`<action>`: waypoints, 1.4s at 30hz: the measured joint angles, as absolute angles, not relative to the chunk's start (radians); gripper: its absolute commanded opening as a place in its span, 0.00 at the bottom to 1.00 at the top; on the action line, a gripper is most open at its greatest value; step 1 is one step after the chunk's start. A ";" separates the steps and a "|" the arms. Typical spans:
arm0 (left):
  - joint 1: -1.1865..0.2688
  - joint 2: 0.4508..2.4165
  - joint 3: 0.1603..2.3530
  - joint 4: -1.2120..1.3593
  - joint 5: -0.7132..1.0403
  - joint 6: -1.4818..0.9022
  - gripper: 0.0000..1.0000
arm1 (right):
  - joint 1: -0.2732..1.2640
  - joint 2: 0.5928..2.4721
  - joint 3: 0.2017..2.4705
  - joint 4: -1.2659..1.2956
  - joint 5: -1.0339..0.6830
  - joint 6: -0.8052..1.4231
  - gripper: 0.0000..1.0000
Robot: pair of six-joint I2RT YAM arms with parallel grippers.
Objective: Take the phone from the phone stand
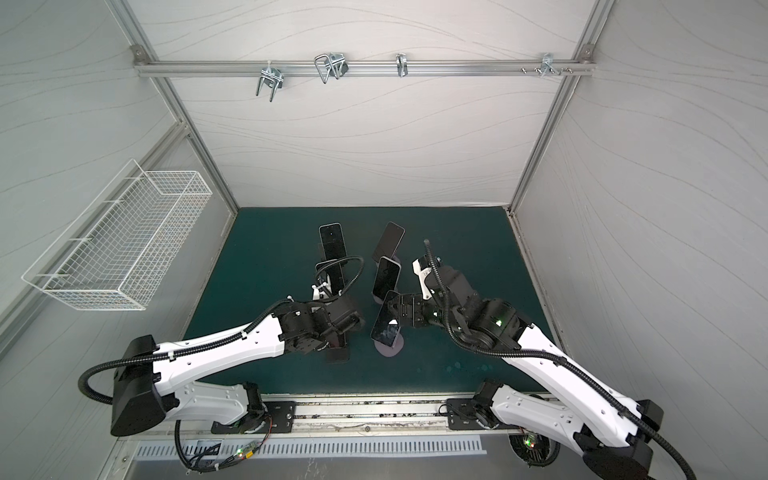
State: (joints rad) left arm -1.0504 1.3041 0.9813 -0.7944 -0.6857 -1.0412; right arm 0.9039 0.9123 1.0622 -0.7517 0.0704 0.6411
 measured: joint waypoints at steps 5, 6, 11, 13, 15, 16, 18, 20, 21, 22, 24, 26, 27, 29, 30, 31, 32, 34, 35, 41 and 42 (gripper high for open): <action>-1.048 1.311 0.980 -0.794 -0.697 -1.055 0.83 | 0.904 0.908 1.059 -0.752 0.070 0.647 0.90; -1.048 1.311 0.980 -0.794 -0.699 -1.056 0.82 | 0.904 0.908 1.059 -0.752 0.070 0.648 0.89; -1.047 1.311 0.976 -0.794 -0.701 -1.068 0.82 | 0.904 0.908 1.059 -0.752 0.070 0.648 0.90; -1.042 1.311 0.970 -0.793 -0.702 -1.071 0.82 | 0.904 0.907 1.059 -0.752 0.070 0.648 0.90; -1.040 1.311 0.965 -0.793 -0.702 -1.072 0.82 | 0.904 0.907 1.059 -0.752 0.070 0.649 0.90; -1.039 1.311 0.963 -0.792 -0.702 -1.074 0.82 | 0.904 0.907 1.059 -0.752 0.070 0.649 0.90; -1.037 1.310 0.957 -0.786 -0.702 -1.075 0.81 | 0.904 0.906 1.059 -0.752 0.070 0.651 0.89; -1.035 1.309 0.950 -0.780 -0.702 -1.076 0.80 | 0.904 0.905 1.059 -0.752 0.070 0.654 0.90; -1.035 1.309 0.945 -0.776 -0.702 -1.076 0.80 | 0.904 0.905 1.059 -0.752 0.070 0.655 0.89; -1.035 1.308 0.942 -0.773 -0.702 -1.076 0.79 | 0.904 0.905 1.059 -0.752 0.070 0.657 0.89; -1.035 1.306 0.933 -0.764 -0.701 -1.074 0.78 | 0.904 0.905 1.059 -0.752 0.070 0.658 0.89; -1.035 1.303 0.928 -0.759 -0.701 -1.072 0.77 | 0.904 0.905 1.059 -0.752 0.070 0.659 0.89; -1.035 1.302 0.927 -0.757 -0.701 -1.070 0.77 | 0.904 0.905 1.059 -0.752 0.070 0.659 0.89; -1.035 1.302 0.925 -0.757 -0.702 -1.068 0.76 | 0.904 0.905 1.059 -0.752 0.070 0.659 0.89; -1.035 1.302 0.925 -0.757 -0.703 -1.066 0.76 | 0.904 0.905 1.059 -0.752 0.070 0.659 0.89; -1.035 1.301 0.924 -0.757 -0.703 -1.065 0.76 | 0.904 0.905 1.059 -0.752 0.070 0.659 0.89; -1.035 1.299 0.923 -0.757 -0.703 -1.065 0.75 | 0.904 0.905 1.059 -0.752 0.070 0.659 0.89; -1.034 1.296 0.921 -0.757 -0.703 -1.064 0.74 | 0.904 0.905 1.059 -0.752 0.071 0.660 0.89; -1.034 1.295 0.921 -0.757 -0.702 -1.063 0.74 | 0.904 0.905 1.059 -0.752 0.072 0.662 0.89; -1.034 1.273 0.908 -0.751 -0.699 -1.054 0.71 | 0.904 0.900 1.059 -0.758 0.093 0.665 0.88; -1.034 1.267 0.904 -0.750 -0.699 -1.051 0.71 | 0.904 0.897 1.059 -0.758 0.096 0.665 0.88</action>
State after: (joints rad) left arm -1.0340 1.2667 0.9039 -0.7498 -0.6991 -1.0508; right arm 0.9035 0.8970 1.0588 -0.7582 0.0959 0.6655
